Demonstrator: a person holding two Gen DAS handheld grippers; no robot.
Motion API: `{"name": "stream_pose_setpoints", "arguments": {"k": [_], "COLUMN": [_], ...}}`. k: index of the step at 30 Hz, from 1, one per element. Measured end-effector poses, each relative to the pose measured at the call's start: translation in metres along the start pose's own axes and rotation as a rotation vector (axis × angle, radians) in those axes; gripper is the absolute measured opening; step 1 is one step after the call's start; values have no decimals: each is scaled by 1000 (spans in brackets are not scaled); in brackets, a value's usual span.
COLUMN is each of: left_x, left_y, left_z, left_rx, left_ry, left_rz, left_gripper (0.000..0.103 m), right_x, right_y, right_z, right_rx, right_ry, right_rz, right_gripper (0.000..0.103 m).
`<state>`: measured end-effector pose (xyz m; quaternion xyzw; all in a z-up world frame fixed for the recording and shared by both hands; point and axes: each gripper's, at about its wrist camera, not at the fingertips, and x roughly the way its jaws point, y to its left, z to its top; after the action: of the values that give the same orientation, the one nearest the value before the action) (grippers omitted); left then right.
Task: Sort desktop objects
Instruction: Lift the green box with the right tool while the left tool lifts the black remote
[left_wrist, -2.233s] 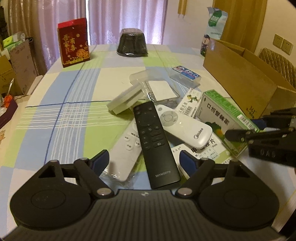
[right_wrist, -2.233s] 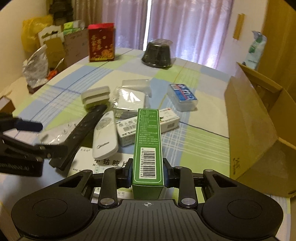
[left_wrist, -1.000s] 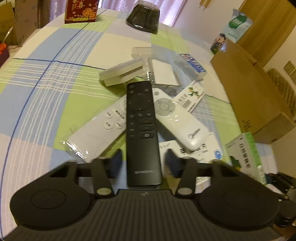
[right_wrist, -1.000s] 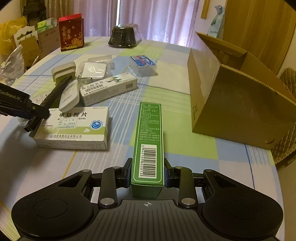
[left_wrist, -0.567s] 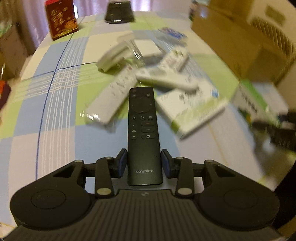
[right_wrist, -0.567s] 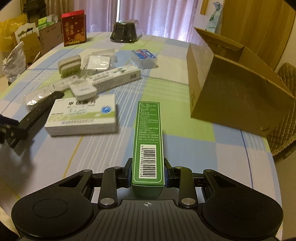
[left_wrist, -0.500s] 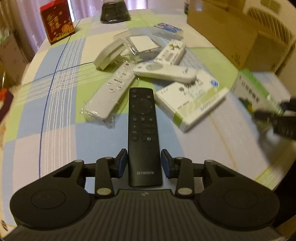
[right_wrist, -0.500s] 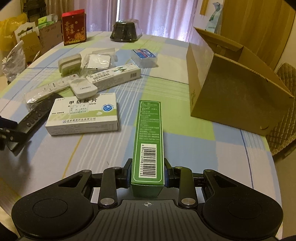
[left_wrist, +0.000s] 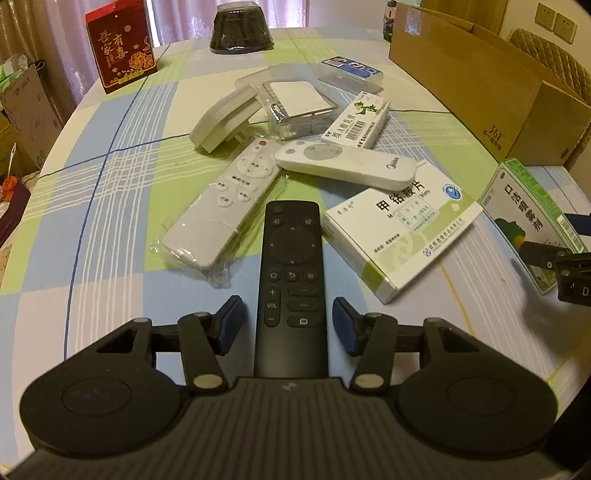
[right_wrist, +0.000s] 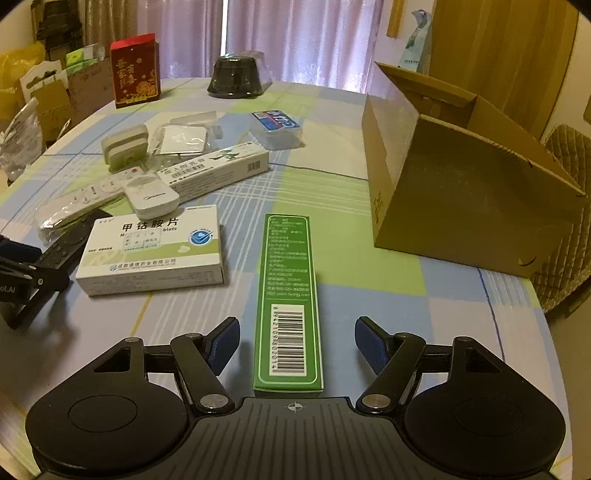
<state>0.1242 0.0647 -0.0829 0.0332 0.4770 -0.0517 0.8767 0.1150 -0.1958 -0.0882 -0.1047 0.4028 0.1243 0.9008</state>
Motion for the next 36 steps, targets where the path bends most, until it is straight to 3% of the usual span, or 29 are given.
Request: {"name": "stream_pose_setpoints", "arguments": {"k": [4, 6, 9, 13, 14, 27, 36], "left_x": [0, -1, -2, -4, -5, -46, -39], "left_y": [0, 0, 0, -1, -1, -9, -17], "left_z": [0, 0, 1, -2, -2, -11, -28], "left_rx": [-4, -13, -18, -14, -14, 12, -6], "left_ry": [-3, -5, -4, -3, -2, -52, 13], "left_rz": [5, 6, 10, 14, 14, 45, 5], "left_gripper": [48, 37, 34, 34, 34, 34, 34], "right_x": [3, 3, 1, 3, 5, -28, -30], "right_y": [-2, -2, -3, -1, 0, -1, 6], "right_z": [1, 0, 1, 2, 2, 4, -10], "right_rx": [11, 15, 17, 10, 8, 30, 2], "right_ry": [9, 10, -4, 1, 6, -28, 19], "right_rz": [14, 20, 28, 41, 42, 36, 41], "right_gripper": [72, 72, 71, 53, 31, 29, 30]}}
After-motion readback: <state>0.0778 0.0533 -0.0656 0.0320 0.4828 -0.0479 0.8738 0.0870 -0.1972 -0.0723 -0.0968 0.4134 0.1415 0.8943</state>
